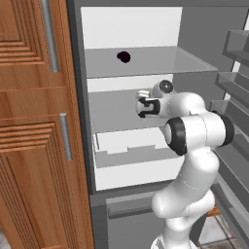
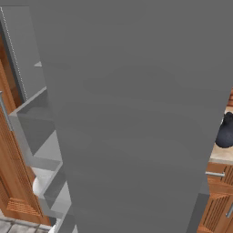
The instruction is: Move the mustard and eggplant from the second highest shelf to the top shelf to make space. Then, place the pitcher from the counter on the cleared second highest shelf.
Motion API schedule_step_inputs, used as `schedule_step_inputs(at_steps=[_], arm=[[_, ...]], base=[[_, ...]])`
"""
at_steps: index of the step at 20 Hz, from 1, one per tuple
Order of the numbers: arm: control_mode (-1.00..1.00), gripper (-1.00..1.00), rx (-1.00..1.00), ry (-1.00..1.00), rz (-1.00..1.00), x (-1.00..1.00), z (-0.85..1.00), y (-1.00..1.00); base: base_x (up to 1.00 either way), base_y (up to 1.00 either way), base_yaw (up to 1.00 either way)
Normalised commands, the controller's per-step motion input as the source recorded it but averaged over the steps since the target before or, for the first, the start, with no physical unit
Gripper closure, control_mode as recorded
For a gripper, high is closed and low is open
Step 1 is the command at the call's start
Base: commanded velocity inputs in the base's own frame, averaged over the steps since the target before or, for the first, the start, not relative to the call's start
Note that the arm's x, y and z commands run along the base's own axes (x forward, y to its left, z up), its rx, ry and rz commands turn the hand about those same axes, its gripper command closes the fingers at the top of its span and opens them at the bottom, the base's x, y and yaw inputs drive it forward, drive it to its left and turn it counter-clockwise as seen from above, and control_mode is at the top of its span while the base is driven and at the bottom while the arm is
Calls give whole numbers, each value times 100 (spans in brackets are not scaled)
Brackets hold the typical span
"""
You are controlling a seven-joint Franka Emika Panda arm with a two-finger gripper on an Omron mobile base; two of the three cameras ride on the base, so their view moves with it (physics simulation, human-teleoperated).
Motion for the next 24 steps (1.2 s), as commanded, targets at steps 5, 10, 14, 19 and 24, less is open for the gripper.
schedule_step_inputs(at_steps=[5, 10, 14, 19, 24], arm=[[-100, -100, 0, 0, 0, 19, -11, -1], [-100, -100, 0, 0, 0, 20, -10, 0], [-100, -100, 0, 0, 0, 17, -7, -2], [-100, -100, 0, 0, 0, 16, -6, -3], [-100, -100, 0, 0, 0, 14, -4, -4]], base=[[0, 0, 0], [0, 0, 0], [0, 0, 0], [0, 0, 0], [0, 0, 0]])
